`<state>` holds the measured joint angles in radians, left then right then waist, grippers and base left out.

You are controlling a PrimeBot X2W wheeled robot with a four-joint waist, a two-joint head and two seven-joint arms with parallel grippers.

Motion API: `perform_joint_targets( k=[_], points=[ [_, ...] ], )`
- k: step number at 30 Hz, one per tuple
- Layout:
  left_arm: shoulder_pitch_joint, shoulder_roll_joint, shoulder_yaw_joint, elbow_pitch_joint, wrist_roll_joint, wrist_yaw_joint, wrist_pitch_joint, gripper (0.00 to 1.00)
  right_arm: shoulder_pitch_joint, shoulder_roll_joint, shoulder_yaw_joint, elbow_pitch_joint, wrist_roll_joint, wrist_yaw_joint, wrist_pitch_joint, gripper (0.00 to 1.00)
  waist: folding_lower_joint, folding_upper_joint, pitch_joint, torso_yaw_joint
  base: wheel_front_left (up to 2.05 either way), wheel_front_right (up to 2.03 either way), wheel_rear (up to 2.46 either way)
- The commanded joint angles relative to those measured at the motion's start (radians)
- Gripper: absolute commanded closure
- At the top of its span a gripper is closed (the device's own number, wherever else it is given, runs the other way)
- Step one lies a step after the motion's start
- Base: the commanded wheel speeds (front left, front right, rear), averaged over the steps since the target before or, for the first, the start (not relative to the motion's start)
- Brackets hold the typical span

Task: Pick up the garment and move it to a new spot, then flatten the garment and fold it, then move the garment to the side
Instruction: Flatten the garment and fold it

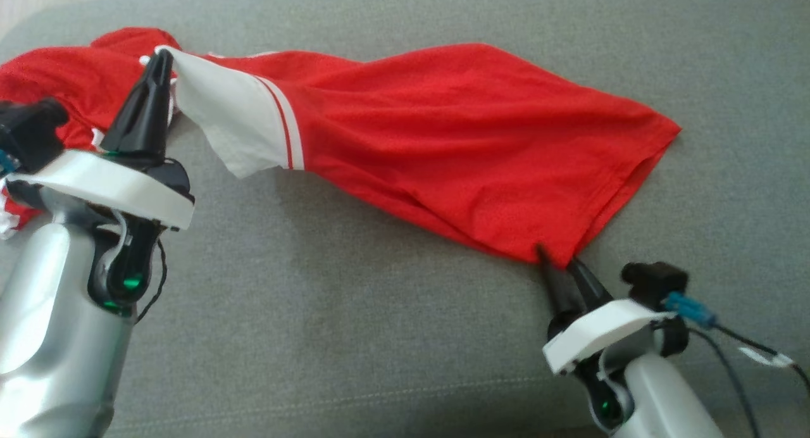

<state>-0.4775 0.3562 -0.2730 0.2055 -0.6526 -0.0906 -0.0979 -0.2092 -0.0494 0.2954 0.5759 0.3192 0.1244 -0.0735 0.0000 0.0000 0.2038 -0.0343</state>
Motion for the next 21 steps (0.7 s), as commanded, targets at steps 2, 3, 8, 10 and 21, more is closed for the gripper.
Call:
perform_joint_targets(
  k=[2,3,8,10,21],
  points=[
    [-0.048,0.042,0.041,-0.028,-0.004,-0.009,-0.012,1.00,-0.031,-0.001,-0.013,-0.054,0.026,0.006,-0.045,1.00,0.0000,0.0000,-0.021,0.003,0.00,0.00,0.00],
    [-0.043,0.045,0.042,-0.032,-0.006,-0.009,-0.013,1.00,-0.027,-0.001,-0.028,-0.072,0.031,0.006,-0.048,1.00,0.0000,0.0000,-0.026,0.002,0.00,0.00,0.00],
    [-0.016,0.047,0.055,-0.094,-0.051,-0.014,-0.005,1.00,0.014,-0.001,-0.133,-0.245,0.032,0.006,-0.008,1.00,0.0000,0.0000,-0.058,-0.010,0.00,0.00,0.00],
    [-0.010,0.047,0.059,-0.118,-0.067,-0.015,0.002,1.00,0.022,-0.001,-0.161,-0.297,0.027,0.006,0.009,1.00,0.0000,0.0000,-0.065,-0.014,0.00,0.00,0.00],
    [-0.013,0.050,0.131,-0.453,-0.308,0.050,0.206,1.00,0.023,-0.020,-0.384,-0.908,0.062,0.006,0.311,1.00,0.0000,0.0000,-0.110,-0.027,0.00,0.00,0.00]
  ],
)
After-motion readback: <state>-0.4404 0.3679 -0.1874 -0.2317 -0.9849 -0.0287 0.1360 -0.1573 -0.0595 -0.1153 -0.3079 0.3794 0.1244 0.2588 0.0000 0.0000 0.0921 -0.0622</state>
